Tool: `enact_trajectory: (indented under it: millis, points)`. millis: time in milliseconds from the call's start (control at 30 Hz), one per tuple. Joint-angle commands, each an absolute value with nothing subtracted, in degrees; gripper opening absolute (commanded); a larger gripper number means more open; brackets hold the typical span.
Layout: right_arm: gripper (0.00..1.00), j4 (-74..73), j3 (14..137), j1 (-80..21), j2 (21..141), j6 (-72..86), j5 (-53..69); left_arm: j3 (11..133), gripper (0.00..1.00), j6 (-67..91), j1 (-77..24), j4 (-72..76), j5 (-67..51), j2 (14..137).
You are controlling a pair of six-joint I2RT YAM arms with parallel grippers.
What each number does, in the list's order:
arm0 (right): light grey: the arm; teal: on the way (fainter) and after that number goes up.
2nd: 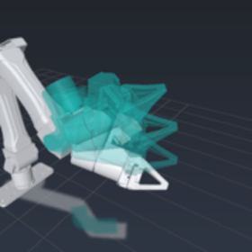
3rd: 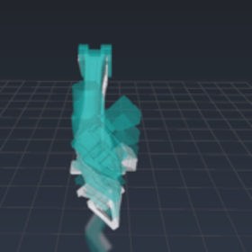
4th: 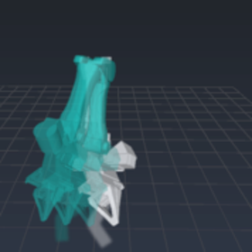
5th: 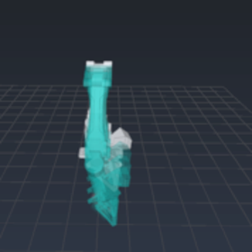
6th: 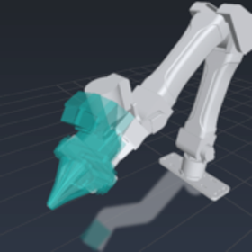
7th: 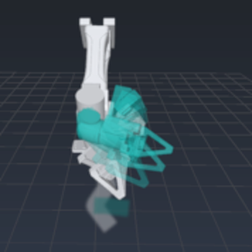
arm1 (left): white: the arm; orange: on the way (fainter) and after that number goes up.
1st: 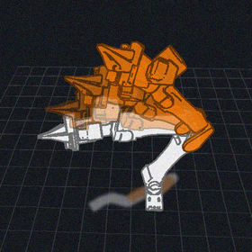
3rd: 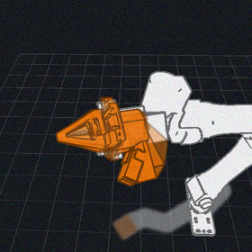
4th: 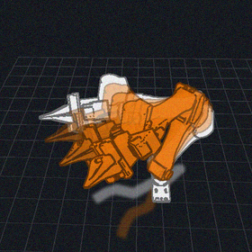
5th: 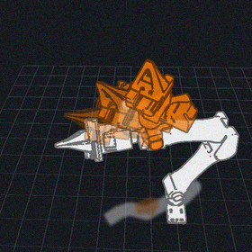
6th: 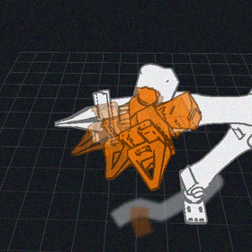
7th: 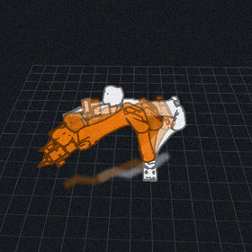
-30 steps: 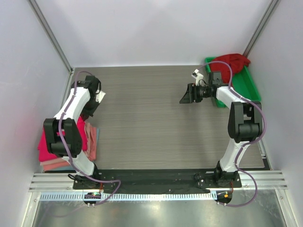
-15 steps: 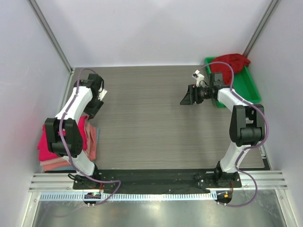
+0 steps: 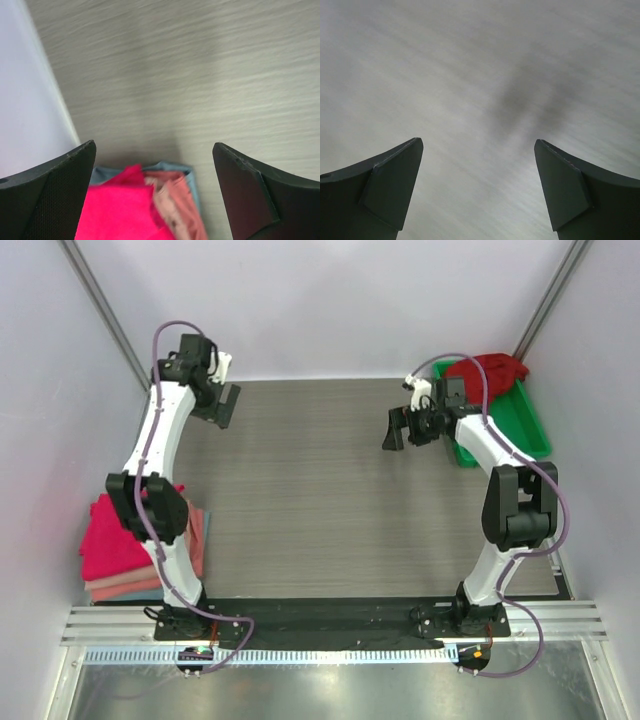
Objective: Fold and stack the t-shirts
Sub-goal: Reset both grippers
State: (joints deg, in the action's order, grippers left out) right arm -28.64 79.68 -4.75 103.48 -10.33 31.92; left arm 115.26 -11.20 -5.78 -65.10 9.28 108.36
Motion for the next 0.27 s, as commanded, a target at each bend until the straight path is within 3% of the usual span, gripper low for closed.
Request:
enact_trajectory:
  millis: [0,233]
  points:
    - [1.0,-24.4,83.3,-8.7,100.5,-4.0,10.1,120.4,1.0,-6.2,-8.0,-63.1,6.5,114.7]
    - [1.0,-22.1,81.8,-12.0,101.4,-6.1,4.9,127.1,1.0,-1.9,-12.5,-61.3,8.4,121.9]
